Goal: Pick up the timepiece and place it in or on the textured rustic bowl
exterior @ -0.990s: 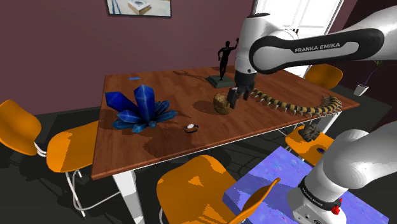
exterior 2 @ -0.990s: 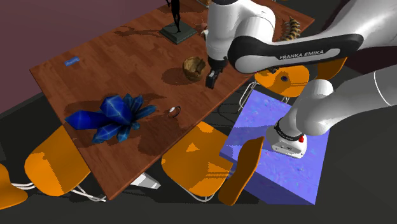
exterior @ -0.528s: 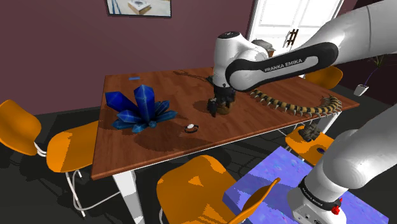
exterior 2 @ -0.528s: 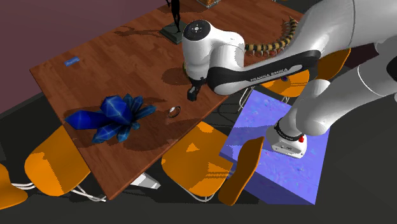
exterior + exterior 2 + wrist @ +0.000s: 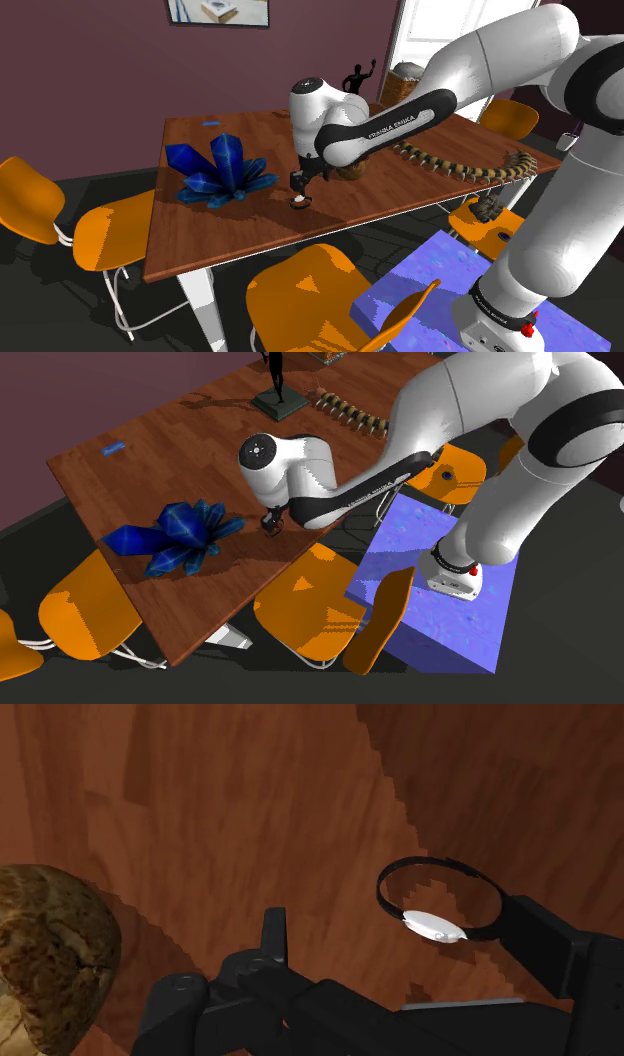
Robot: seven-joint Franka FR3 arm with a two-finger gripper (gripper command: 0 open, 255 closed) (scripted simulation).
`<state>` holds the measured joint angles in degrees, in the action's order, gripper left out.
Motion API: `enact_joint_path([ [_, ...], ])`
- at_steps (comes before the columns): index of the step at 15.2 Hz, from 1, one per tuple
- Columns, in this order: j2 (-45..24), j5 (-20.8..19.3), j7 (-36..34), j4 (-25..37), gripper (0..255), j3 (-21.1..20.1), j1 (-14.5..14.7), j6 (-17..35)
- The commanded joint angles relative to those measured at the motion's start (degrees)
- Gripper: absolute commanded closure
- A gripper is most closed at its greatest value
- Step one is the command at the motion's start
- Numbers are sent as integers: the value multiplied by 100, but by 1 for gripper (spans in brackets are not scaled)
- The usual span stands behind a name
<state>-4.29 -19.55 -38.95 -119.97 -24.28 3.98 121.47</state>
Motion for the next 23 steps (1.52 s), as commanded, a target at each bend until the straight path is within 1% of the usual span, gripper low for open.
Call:
enact_joint_path([
  [1, -394, -318, -320, 260, 0, -9, 75, 19],
  [9, -698, -594, -492, 45, 0, 106, 48, 495],
  [16, -698, -593, -491, 46, 0, 106, 48, 494],
  [17, -698, -593, -491, 46, 255, 106, 48, 494],
  [23, -699, -594, -493, 46, 255, 105, 49, 493],
])
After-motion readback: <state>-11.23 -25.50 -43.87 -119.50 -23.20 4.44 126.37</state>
